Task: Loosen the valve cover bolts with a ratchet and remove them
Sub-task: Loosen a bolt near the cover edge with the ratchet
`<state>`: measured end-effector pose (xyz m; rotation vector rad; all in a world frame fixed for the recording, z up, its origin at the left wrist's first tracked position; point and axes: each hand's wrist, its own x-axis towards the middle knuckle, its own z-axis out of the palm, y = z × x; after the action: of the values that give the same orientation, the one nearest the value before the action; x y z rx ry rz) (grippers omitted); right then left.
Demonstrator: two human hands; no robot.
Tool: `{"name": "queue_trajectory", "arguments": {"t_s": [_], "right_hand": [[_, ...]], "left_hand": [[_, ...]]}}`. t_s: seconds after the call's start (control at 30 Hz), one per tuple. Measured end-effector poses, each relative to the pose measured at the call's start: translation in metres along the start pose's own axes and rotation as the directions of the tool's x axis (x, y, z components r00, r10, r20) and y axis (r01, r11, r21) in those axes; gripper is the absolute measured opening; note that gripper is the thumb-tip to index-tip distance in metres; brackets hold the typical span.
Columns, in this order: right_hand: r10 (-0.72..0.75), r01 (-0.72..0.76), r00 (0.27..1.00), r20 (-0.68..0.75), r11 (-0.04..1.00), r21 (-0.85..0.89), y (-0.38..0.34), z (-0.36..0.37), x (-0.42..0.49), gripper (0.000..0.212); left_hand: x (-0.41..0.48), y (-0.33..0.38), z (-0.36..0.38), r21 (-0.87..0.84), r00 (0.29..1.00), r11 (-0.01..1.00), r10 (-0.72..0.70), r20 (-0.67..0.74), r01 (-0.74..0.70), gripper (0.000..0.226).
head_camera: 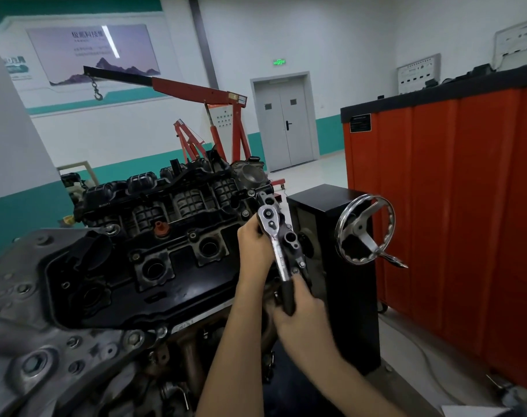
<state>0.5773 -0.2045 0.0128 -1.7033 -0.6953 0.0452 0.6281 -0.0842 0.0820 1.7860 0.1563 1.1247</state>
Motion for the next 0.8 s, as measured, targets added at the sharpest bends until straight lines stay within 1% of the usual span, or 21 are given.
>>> {"name": "queue_trajectory", "arguments": {"t_s": [0.07, 0.13, 0.2, 0.23, 0.27, 0.3, 0.37, 0.4, 0.43, 0.47, 0.5, 0.53, 0.57, 0.6, 0.63, 0.67, 0.7, 0.73, 0.8], "right_hand": [[0.017, -0.016, 1.000, -0.018, 0.997, 0.075, -0.004, 0.020, -0.001, 0.032], [0.029, -0.030, 0.999, 0.024, 0.999, 0.034, -0.001, 0.008, 0.001, 0.032], [-0.012, 0.022, 0.993, 0.116, 0.996, -0.081, 0.005, -0.030, 0.010, 0.031], [-0.048, 0.077, 0.984, 0.169, 0.983, -0.167, 0.007, -0.055, 0.019, 0.030], [-0.077, 0.138, 0.973, 0.216, 0.948, -0.286, 0.005, -0.080, 0.032, 0.030], [-0.099, 0.202, 0.963, 0.252, 0.881, -0.427, 0.001, -0.104, 0.049, 0.028], [-0.159, 0.330, 0.939, 0.305, 0.663, -0.672, -0.017, -0.135, 0.081, 0.022], [-0.207, 0.386, 0.922, 0.327, 0.555, -0.737, -0.024, -0.140, 0.092, 0.019], [-0.246, 0.418, 0.908, 0.339, 0.491, -0.764, -0.028, -0.140, 0.097, 0.018], [-0.263, 0.416, 0.908, 0.325, 0.482, -0.771, -0.029, -0.136, 0.095, 0.017], [-0.263, 0.391, 0.919, 0.294, 0.516, -0.762, -0.025, -0.128, 0.087, 0.017], [-0.248, 0.348, 0.937, 0.247, 0.592, -0.727, -0.018, -0.119, 0.074, 0.018], [-0.212, 0.287, 0.958, 0.193, 0.700, -0.654, -0.010, -0.106, 0.058, 0.020], [-0.155, 0.211, 0.977, 0.149, 0.822, -0.530, -0.005, -0.090, 0.039, 0.024], [-0.102, 0.141, 0.987, 0.123, 0.918, -0.372, -0.002, -0.071, 0.024, 0.028], [-0.069, 0.089, 0.993, 0.099, 0.972, -0.216, -0.001, -0.051, 0.012, 0.028], [-0.041, 0.048, 0.997, 0.071, 0.994, -0.099, -0.002, -0.030, 0.005, 0.027], [-0.009, 0.011, 0.999, 0.048, 0.999, -0.031, -0.003, -0.010, 0.002, 0.028], [0.029, -0.030, 0.999, 0.036, 0.999, 0.021, -0.004, 0.014, -0.001, 0.034]], "left_hand": [[0.000, -0.001, -0.001, -0.006, 1.000, 1.000, 0.008, 0.012, -0.008, 0.053], [-0.001, -0.001, -0.004, 0.003, 1.000, 1.000, 0.002, 0.017, -0.002, 0.053], [0.001, -0.001, -0.005, 0.035, 0.999, 0.999, -0.006, 0.040, 0.005, 0.045], [0.002, 0.000, -0.005, 0.057, 0.998, 0.998, -0.008, 0.064, 0.004, 0.036], [0.003, 0.002, -0.005, 0.077, 0.996, 0.997, -0.007, 0.084, 0.000, 0.026], [0.004, 0.005, -0.005, 0.094, 0.995, 0.996, -0.002, 0.096, -0.007, 0.022], [0.006, 0.008, -0.007, 0.111, 0.995, 0.994, 0.000, 0.097, -0.011, 0.024], [0.006, 0.008, -0.008, 0.104, 0.996, 0.995, -0.002, 0.088, -0.007, 0.025], [0.005, 0.007, -0.009, 0.089, 0.997, 0.996, -0.009, 0.075, 0.002, 0.025], [0.004, 0.007, -0.010, 0.074, 0.998, 0.997, -0.022, 0.057, 0.018, 0.024], [0.002, 0.005, -0.009, 0.059, 0.999, 0.998, -0.033, 0.034, 0.031, 0.021], [0.000, 0.003, -0.008, 0.048, 0.999, 0.998, -0.037, 0.011, 0.037, 0.020], [-0.002, 0.003, -0.006, 0.039, 0.999, 0.999, -0.036, -0.005, 0.036, 0.020], [-0.003, 0.002, -0.004, 0.026, 0.999, 0.999, -0.034, -0.013, 0.034, 0.023], [-0.004, 0.002, -0.002, 0.005, 0.999, 1.000, -0.029, -0.017, 0.029, 0.029], [-0.004, 0.003, -0.001, -0.017, 1.000, 1.000, -0.021, -0.020, 0.021, 0.037], [-0.004, 0.003, 0.000, -0.035, 1.000, 0.999, -0.013, -0.023, 0.012, 0.044], [-0.004, 0.003, 0.000, -0.044, 1.000, 0.999, -0.008, -0.025, 0.007, 0.050], [-0.004, 0.002, 0.000, -0.048, 1.000, 0.999, -0.013, -0.023, 0.012, 0.056]]}}
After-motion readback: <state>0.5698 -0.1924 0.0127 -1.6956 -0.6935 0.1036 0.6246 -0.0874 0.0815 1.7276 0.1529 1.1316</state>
